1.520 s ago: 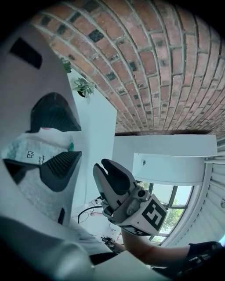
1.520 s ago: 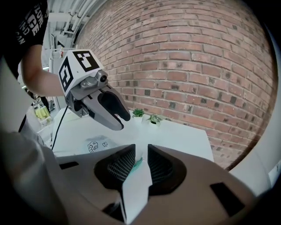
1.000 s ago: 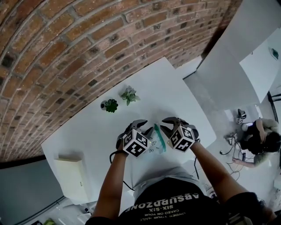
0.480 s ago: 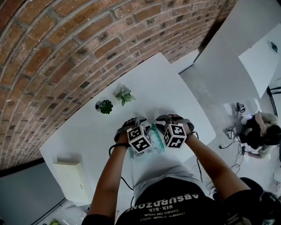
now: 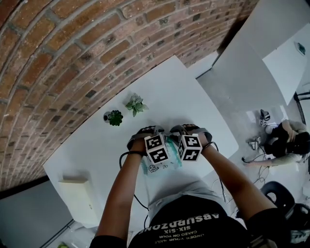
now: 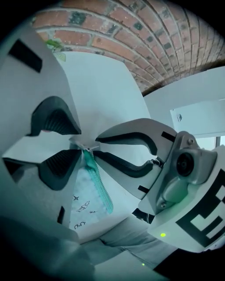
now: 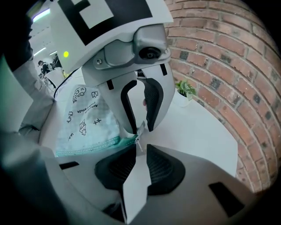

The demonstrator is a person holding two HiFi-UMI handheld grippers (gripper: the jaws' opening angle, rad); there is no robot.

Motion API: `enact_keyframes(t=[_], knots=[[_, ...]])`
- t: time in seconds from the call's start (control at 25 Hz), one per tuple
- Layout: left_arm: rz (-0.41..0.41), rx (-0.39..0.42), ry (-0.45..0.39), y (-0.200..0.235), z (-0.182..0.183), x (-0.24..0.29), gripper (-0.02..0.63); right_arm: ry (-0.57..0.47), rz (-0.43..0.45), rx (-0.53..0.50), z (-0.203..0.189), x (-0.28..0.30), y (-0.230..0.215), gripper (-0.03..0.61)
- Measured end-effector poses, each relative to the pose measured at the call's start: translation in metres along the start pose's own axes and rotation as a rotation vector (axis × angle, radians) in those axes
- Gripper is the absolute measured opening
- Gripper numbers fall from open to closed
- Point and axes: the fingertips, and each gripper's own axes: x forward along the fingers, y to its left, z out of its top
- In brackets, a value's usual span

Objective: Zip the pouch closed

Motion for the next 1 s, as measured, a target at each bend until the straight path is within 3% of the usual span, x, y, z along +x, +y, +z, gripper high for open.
enact_keyframes(t=[0.2, 0.28, 0.6, 1.0], knots=[[-0.065, -0.012, -0.016, -0.009, -0.001, 0.002, 0.037, 0.005, 0.028, -0.026, 0.000, 0.001, 0.006, 0.035], [-0.059, -0.071, -0.035, -0.008, 0.000, 0.002, 0.035, 0.006, 0.034, -0.034, 0.000, 0.001, 0.009, 0.007], [-0.042, -0.279, -0.069, -0.003, -0.007, 0.006, 0.026, 0.005, 0.016, 0.016, 0.000, 0.001, 0.009, 0.003], [-0.031, -0.307, -0.066, -0.003, -0.007, 0.007, 0.025, 0.011, 0.012, 0.047, -0.001, -0.003, 0.013, 0.002]])
